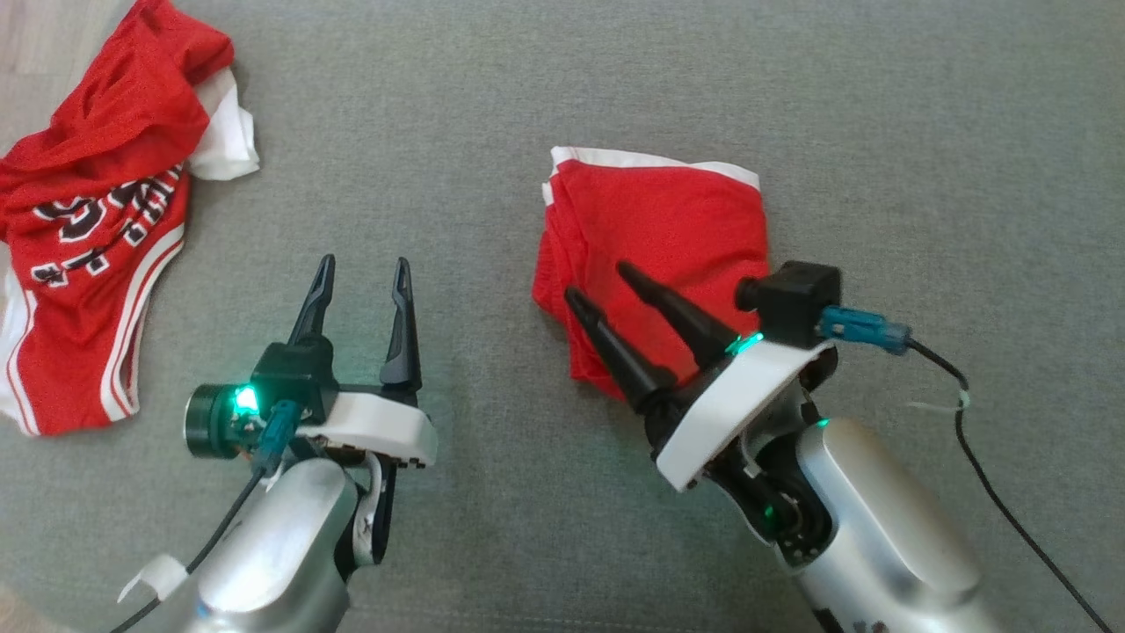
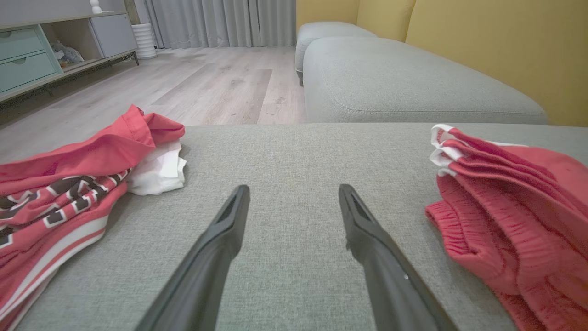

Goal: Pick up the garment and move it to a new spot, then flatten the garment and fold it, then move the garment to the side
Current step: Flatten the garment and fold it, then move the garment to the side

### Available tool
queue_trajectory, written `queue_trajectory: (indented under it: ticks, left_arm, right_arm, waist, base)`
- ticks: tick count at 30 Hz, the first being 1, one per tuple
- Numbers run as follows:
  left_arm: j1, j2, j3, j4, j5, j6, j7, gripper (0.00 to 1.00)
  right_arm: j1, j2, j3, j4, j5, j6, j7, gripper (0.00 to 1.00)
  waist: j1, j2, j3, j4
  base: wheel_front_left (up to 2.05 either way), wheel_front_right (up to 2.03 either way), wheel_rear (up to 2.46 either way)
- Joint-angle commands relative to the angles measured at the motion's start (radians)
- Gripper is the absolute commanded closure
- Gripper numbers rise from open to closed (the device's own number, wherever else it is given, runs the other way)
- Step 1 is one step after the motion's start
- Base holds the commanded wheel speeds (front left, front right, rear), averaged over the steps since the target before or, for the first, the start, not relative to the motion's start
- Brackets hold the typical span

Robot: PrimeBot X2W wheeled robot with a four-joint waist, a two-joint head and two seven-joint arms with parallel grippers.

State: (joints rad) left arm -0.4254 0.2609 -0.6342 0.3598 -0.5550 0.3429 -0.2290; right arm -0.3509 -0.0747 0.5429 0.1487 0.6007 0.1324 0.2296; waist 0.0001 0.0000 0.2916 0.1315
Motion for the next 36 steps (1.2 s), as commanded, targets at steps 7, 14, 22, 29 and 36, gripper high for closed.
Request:
queue_trajectory:
  ticks: [7,14,22,29,36]
  left_arm:
    - [-0.037,0.019,0.041,-0.012,0.002,0.004,-0.013,0.0]
    - [-0.028,0.034,0.052,-0.03,0.007,0.013,-0.02,0.0]
    - [-0.008,0.074,0.061,-0.072,0.012,0.034,-0.011,0.0]
    - [0.002,0.1,0.069,-0.112,0.013,0.053,0.001,0.0]
    - [0.004,0.111,0.062,-0.142,0.02,0.063,0.012,0.0]
  right_arm:
    - [-0.045,0.0,-0.083,-0.036,-0.097,-0.002,-0.211,0.0]
    - [0.037,-0.046,-0.39,-0.08,-0.299,-0.002,-0.278,0.0]
    - [0.194,-0.041,-0.594,-0.21,-0.373,-0.002,-0.235,0.0]
    - [0.253,-0.014,-0.604,-0.283,-0.38,-0.002,-0.203,0.0]
    - [0.254,-0.001,-0.607,-0.292,-0.38,-0.002,-0.193,0.0]
  waist:
    - [-0.0001,0.0,-0.002,-0.026]
    - [-0.0001,0.0,-0.019,-0.047]
    - [-0.0001,0.0,-0.03,-0.079]
    - [-0.0001,0.0,-0.028,-0.091]
    - [-0.0001,0.0,-0.023,-0.089]
  base:
    - [0.0,0.0,0.0]
    - [0.0,0.0,0.0]
    - [0.0,0.0,0.0]
    - [0.0,0.0,0.0]
    - [0.0,0.0,0.0]
